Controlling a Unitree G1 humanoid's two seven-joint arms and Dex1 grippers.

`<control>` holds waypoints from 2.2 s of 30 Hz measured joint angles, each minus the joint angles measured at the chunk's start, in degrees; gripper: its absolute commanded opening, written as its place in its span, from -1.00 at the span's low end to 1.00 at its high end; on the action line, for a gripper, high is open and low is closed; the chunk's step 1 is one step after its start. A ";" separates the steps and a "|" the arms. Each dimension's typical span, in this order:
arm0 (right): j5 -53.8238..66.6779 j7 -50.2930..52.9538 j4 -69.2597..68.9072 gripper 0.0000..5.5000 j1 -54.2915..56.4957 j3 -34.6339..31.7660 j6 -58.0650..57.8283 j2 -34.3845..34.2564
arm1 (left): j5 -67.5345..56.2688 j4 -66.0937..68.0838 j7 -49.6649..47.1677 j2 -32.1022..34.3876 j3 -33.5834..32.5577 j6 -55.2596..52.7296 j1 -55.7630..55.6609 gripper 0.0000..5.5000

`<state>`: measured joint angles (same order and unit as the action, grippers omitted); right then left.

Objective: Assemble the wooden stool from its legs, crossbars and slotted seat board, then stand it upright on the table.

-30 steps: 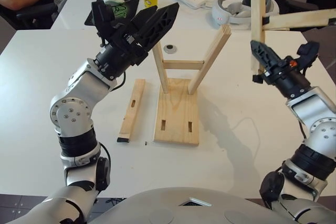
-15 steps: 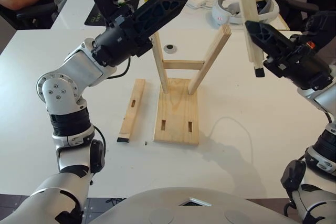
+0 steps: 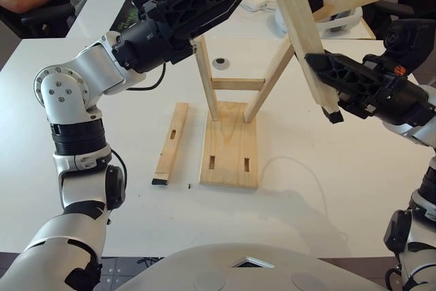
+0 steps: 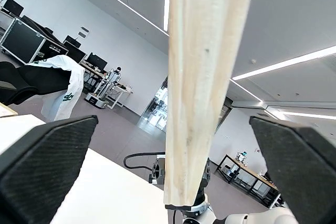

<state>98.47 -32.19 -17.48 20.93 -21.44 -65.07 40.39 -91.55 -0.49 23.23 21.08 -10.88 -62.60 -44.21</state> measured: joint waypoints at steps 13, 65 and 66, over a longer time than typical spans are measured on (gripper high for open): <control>-4.15 -7.82 -0.40 -0.24 -2.25 4.39 -0.49 3.67 | -1.68 1.97 1.49 1.39 0.63 -3.31 -2.95 0.85; -49.20 -31.52 1.00 0.25 -16.05 13.68 16.26 16.65 | 19.13 1.02 19.00 11.29 -0.51 -4.95 -2.60 -0.25; -52.18 -31.58 0.72 0.25 -17.39 14.80 18.20 16.92 | 19.90 1.00 19.58 11.63 -0.48 -4.70 -2.42 -0.25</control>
<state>46.28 -63.77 -16.76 3.54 -6.64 -46.88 57.31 -71.65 0.51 42.81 32.72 -11.36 -67.30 -46.64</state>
